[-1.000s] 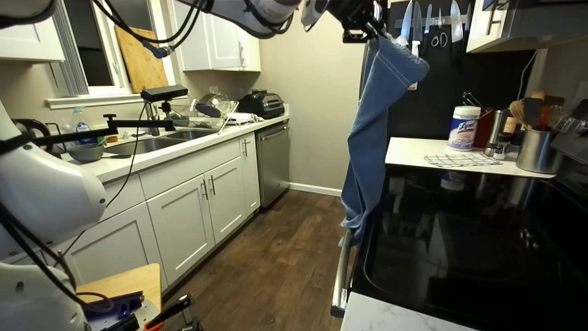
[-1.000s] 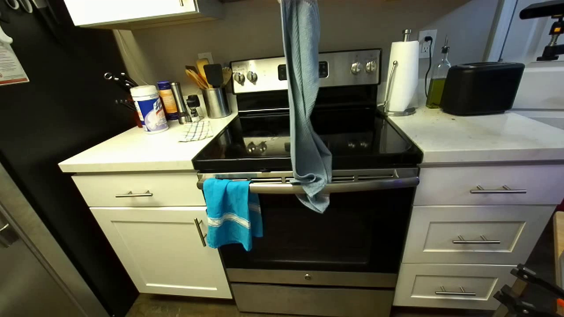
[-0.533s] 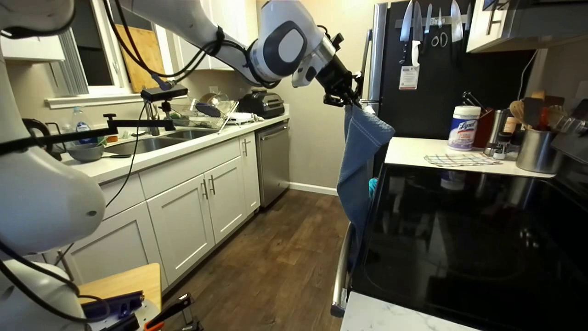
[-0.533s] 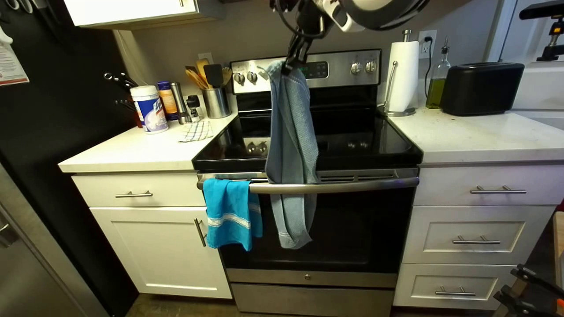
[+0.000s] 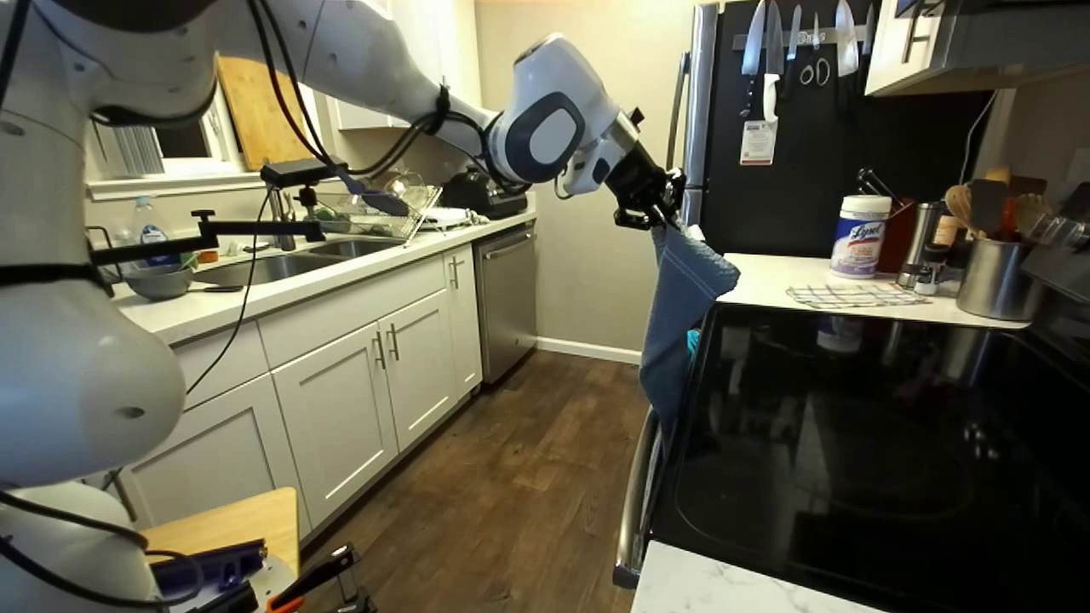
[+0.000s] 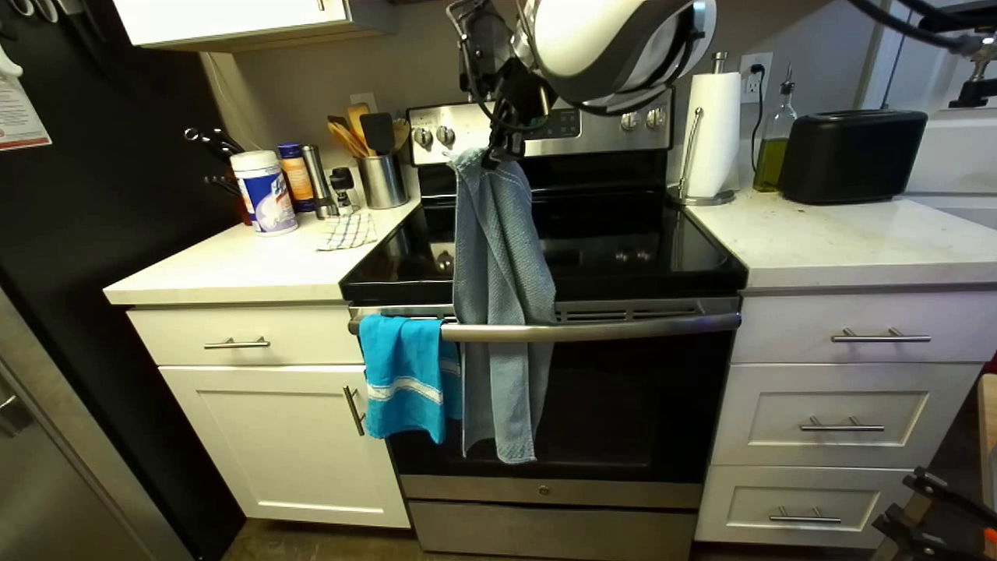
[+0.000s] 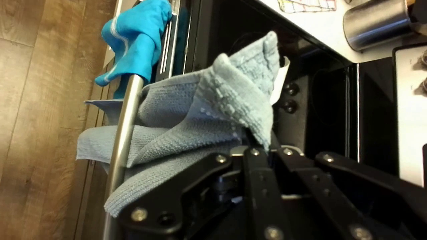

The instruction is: Hang the light blue towel on the handle of the oven door.

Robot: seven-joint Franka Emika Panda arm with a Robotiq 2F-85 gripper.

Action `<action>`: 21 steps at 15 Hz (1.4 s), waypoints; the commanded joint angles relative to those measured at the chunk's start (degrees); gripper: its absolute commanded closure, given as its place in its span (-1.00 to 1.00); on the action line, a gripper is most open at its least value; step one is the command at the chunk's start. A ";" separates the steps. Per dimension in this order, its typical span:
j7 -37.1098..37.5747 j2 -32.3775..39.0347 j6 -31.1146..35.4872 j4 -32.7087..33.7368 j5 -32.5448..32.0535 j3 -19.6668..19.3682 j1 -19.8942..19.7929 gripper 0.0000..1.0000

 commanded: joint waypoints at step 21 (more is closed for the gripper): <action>-61.86 8.46 -4.36 -12.48 10.79 1.86 18.79 0.98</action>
